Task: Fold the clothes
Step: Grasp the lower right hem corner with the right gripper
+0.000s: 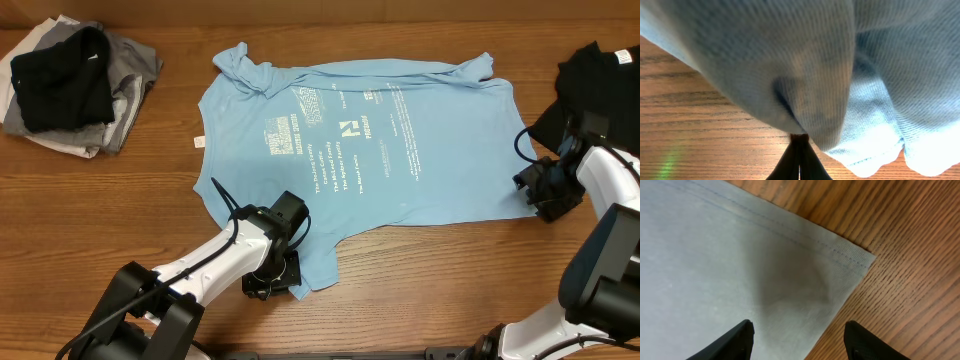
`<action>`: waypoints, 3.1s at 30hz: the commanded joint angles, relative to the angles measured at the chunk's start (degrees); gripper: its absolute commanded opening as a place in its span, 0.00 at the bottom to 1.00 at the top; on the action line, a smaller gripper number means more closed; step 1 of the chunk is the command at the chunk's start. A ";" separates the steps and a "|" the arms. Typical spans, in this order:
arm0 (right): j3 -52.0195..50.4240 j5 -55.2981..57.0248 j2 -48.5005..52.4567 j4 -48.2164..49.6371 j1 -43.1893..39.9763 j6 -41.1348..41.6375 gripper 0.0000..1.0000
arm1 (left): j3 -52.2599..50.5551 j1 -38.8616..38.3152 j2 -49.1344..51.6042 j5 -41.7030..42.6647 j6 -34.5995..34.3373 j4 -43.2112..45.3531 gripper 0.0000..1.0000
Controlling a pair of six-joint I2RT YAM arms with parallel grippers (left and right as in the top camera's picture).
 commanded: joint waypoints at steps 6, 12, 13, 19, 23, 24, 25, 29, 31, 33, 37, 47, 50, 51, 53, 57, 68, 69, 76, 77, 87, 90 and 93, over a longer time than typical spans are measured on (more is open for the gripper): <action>-0.22 0.98 2.29 1.92 -0.42 0.44 0.61 | -0.46 0.37 1.20 -2.47 0.28 0.09 0.04; -0.22 1.01 2.36 2.38 -0.42 0.44 0.57 | -0.46 0.39 1.20 -2.47 0.26 -0.92 0.04; -0.22 1.01 2.40 2.56 -0.42 0.44 0.57 | -0.46 0.37 1.20 -2.47 0.26 -1.03 0.04; -0.22 1.27 2.97 3.26 -0.42 0.46 0.54 | -0.46 0.37 1.20 -2.45 0.26 -2.95 0.04; -0.22 1.42 2.99 3.67 -0.42 0.48 0.54 | -0.46 0.37 1.20 -2.47 0.24 -3.69 0.04; -0.24 1.42 2.99 3.67 -0.42 0.48 0.54 | -0.46 0.37 1.20 -2.47 0.24 -3.69 0.04; -0.28 1.44 2.99 3.69 -0.42 0.46 0.54 | -0.46 0.37 1.20 -2.47 0.24 -3.67 0.04; -1.29 1.42 3.06 4.76 -0.42 0.50 0.54 | -0.46 0.37 1.20 -2.45 0.26 -3.69 0.04; -1.92 1.44 3.13 5.33 -0.42 0.48 0.54 | -0.46 0.37 1.20 -2.47 0.26 -3.67 0.04; -2.34 1.44 3.23 5.90 -0.42 0.50 0.53 | -0.46 0.37 1.20 -2.47 0.26 -3.61 0.04; -2.78 1.42 3.26 6.78 -0.42 0.48 0.53 | -0.46 0.37 1.20 -2.47 0.26 -3.52 0.04; -2.91 2.47 7.98 8.22 -0.42 0.48 0.51 | 0.17 0.37 1.07 -2.49 2.60 -3.08 0.04; -2.91 2.47 9.29 8.57 -0.42 0.48 0.49 | 0.59 0.37 0.13 -2.64 2.89 -3.08 0.04; -2.91 2.49 9.35 8.57 -0.42 0.48 0.48 | 0.70 0.37 -0.33 -2.71 2.89 -3.10 0.05; -2.89 2.47 9.40 8.57 -0.42 0.48 0.45 | 0.85 0.35 -1.49 -2.69 3.28 -3.10 0.10; -2.86 2.47 9.40 8.83 -0.42 0.59 0.34 | 0.85 0.33 -3.96 -2.58 4.24 -3.13 0.38; -2.86 2.21 9.40 8.74 -0.42 0.72 0.28 | 0.85 0.31 -4.20 -1.29 4.81 -2.01 0.76; -2.86 2.21 9.40 8.74 -0.42 0.72 0.28 | 0.85 0.31 -4.20 -1.07 4.94 -1.68 0.75; -2.86 2.21 9.40 8.70 -0.42 0.70 0.29 | 0.85 0.33 -4.20 -0.24 6.03 0.83 0.75; -2.86 2.01 9.40 8.68 -0.42 0.68 0.29 | 0.83 0.33 -4.17 -0.42 5.70 1.05 0.74; -2.86 0.50 9.40 8.35 -0.42 0.68 0.28 | 0.72 0.26 -4.17 -1.40 3.02 2.43 0.54; -2.86 0.48 9.40 8.28 -0.42 0.68 0.27 | 0.72 0.26 -4.15 -1.57 3.02 2.51 0.50; -2.89 0.46 9.40 8.26 -0.42 0.70 0.15 | 0.72 0.28 -4.15 -1.66 3.04 2.56 0.40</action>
